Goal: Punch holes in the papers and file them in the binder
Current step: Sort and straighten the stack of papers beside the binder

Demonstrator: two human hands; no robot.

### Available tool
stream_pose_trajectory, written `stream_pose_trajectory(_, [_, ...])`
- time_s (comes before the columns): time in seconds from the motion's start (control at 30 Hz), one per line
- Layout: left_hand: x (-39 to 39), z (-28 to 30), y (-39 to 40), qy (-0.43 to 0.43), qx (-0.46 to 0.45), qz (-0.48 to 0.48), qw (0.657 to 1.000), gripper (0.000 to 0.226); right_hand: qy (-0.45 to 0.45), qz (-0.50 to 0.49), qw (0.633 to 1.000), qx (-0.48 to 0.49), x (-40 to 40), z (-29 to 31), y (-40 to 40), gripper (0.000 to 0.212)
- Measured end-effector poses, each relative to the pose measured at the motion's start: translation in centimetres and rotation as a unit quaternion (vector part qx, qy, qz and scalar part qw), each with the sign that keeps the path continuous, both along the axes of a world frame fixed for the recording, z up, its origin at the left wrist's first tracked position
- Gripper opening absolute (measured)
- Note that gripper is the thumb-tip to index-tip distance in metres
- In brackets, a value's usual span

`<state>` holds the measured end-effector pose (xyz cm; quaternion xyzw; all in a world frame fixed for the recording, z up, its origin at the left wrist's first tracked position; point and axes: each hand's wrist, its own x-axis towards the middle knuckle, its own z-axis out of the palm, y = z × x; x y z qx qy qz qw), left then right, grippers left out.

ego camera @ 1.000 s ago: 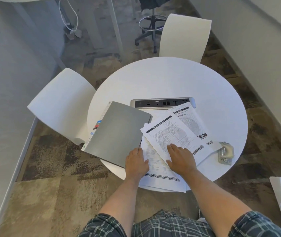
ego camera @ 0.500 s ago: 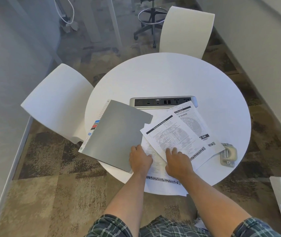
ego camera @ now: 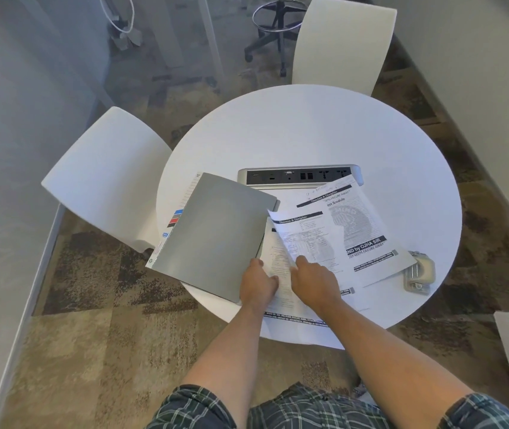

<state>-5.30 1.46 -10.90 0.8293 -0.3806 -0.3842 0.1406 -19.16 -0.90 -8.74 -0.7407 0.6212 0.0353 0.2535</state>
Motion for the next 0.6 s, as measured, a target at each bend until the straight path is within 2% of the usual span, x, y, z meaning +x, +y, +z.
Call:
stream_pose_trajectory(0.13, [0.9, -0.1, 1.2, -0.033, -0.008, -0.023, 0.999, 0.037, -0.068, 0.007, 0.997, 0.045, 0.5, -0.4, 0.1, 0.026])
stream_pose_trajectory(0.2, [1.1, 0.0, 1.9, -0.056, -0.014, -0.032, 0.998, 0.031, -0.073, 0.037, 0.996, 0.047, 0.3, -0.4, 0.3, 0.043])
stream_pose_trajectory(0.27, [1.3, 0.2, 2.4, -0.063, -0.011, -0.031, 0.997, 0.027, -0.031, 0.111, 0.993, 0.024, 0.0, -0.3, 0.6, 0.066])
stream_pose_trajectory(0.37, [1.9, 0.7, 3.2, -0.065, 0.002, 0.008, 0.998, 0.027, 0.044, 0.241, 0.969, -0.029, 0.0, -0.6, 1.4, 0.089])
stream_pose_trajectory(0.53, [2.6, 1.6, 3.7, -0.085, 0.045, 0.035, 0.995, 0.016, 0.141, 0.34, 0.927, -0.069, 0.7, -1.3, 2.3, 0.11])
stream_pose_trajectory(0.6, [2.6, 1.6, 3.8, -0.091, 0.072, 0.033, 0.993, 0.015, 0.149, 0.334, 0.929, -0.054, 0.6, -1.4, 2.4, 0.11])
